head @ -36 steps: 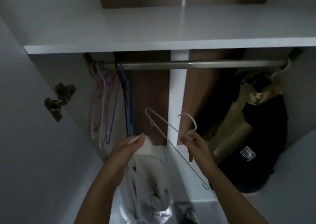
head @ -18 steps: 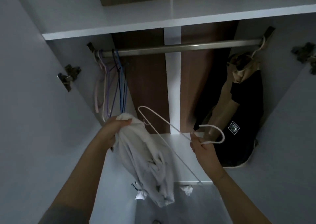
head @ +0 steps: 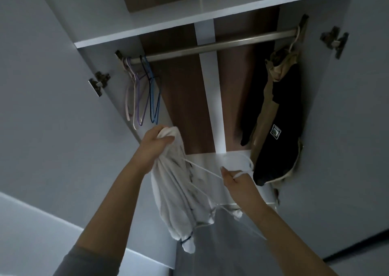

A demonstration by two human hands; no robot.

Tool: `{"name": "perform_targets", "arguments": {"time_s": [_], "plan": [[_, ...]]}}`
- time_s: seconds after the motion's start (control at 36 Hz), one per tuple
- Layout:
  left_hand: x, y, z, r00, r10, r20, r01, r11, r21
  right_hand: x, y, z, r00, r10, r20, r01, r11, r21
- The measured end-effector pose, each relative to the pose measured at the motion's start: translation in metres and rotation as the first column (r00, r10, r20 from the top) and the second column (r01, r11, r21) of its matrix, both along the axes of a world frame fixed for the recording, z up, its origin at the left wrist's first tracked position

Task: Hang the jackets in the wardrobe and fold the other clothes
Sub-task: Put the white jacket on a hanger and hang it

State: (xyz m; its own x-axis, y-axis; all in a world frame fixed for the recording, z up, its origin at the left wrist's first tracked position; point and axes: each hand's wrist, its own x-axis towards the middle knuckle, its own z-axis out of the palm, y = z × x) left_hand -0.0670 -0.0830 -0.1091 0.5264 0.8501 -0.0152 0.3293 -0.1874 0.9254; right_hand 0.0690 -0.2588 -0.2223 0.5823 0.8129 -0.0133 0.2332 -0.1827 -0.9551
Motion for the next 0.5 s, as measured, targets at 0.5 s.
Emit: {"name": "perform_targets", "arguments": {"time_s": [0.5], "plan": [[-0.066, -0.027, -0.018, 0.768, -0.067, -0.637, 0.453, 0.76, 0.467, -0.062, 0.041, 0.03, 0.984, -0.163, -0.078, 0.173, 0.974, 0.146]]}}
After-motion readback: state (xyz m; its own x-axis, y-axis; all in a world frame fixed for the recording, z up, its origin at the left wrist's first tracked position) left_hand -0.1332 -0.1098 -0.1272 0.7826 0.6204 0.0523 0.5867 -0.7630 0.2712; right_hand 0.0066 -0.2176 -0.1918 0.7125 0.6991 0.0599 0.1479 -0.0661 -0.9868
